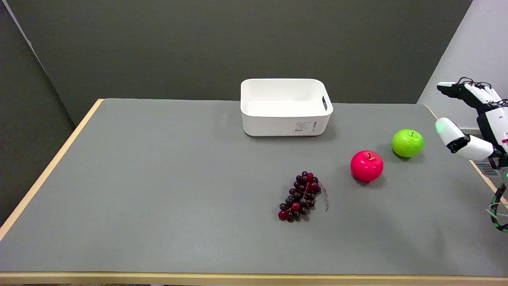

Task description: Pick up the red apple.

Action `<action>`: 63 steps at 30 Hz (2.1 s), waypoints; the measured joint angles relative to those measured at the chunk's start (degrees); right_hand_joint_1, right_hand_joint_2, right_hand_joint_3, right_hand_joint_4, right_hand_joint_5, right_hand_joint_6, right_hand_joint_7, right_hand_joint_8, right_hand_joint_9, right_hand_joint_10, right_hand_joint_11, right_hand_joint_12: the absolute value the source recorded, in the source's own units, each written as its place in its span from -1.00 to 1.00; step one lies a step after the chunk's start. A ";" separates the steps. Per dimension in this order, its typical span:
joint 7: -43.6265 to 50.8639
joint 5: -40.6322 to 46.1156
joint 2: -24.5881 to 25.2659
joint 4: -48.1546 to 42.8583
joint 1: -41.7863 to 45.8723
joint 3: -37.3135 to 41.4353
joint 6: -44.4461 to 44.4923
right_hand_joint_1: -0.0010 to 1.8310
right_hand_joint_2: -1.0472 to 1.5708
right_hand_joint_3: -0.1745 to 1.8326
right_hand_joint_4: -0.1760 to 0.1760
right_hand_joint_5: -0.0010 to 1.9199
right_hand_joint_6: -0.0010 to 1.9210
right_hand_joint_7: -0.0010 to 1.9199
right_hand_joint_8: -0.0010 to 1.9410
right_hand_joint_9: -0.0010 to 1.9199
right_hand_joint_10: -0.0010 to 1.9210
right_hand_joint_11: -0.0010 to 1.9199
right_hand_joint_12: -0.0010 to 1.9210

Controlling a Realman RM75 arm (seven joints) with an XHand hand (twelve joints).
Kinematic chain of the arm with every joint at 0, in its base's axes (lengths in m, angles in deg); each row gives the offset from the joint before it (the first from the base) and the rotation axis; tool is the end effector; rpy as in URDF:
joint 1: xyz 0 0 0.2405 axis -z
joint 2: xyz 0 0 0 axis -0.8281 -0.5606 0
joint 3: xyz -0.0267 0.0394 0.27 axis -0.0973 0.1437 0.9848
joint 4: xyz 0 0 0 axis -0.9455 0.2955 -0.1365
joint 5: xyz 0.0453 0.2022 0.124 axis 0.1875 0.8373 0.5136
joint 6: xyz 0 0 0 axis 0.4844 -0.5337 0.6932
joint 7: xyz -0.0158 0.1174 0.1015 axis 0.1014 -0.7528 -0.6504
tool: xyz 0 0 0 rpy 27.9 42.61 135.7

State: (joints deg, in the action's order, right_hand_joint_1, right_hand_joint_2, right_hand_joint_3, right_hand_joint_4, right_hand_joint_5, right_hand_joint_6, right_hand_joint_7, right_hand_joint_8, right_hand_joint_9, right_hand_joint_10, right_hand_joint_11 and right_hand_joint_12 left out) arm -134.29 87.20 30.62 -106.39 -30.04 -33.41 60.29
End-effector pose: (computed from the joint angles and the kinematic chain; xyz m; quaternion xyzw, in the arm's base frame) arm -0.2344 -0.1926 0.5829 0.6656 0.0837 0.3179 0.6700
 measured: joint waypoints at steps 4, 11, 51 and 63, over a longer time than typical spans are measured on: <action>-0.83 -0.46 0.01 0.11 0.76 0.73 0.57 -0.82 0.29 0.15 0.66 -0.68 -0.37 -0.55 -0.49 -0.65 -0.17 -0.84 0.26; -1.67 -2.20 0.12 -0.61 1.42 1.78 0.69 -0.77 0.27 0.14 0.64 -0.68 -0.36 -0.55 -0.48 -0.65 -0.17 -0.91 0.17; -4.74 -36.45 5.78 -0.80 -11.03 -2.98 -10.28 -0.60 0.28 0.02 0.53 -0.66 -0.37 -0.53 -0.53 -0.68 -0.10 -0.91 0.28; -2.30 -41.25 6.41 1.88 -16.24 -4.91 -17.70 -0.61 0.27 0.03 0.58 -0.67 -0.38 -0.55 -0.55 -0.70 -0.15 -0.92 0.26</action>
State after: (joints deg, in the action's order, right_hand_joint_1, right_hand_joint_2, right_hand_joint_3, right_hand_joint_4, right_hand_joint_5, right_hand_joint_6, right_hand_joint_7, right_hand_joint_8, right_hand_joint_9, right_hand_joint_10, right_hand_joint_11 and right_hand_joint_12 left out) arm -136.59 45.95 37.03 -104.51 -46.28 -38.32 42.60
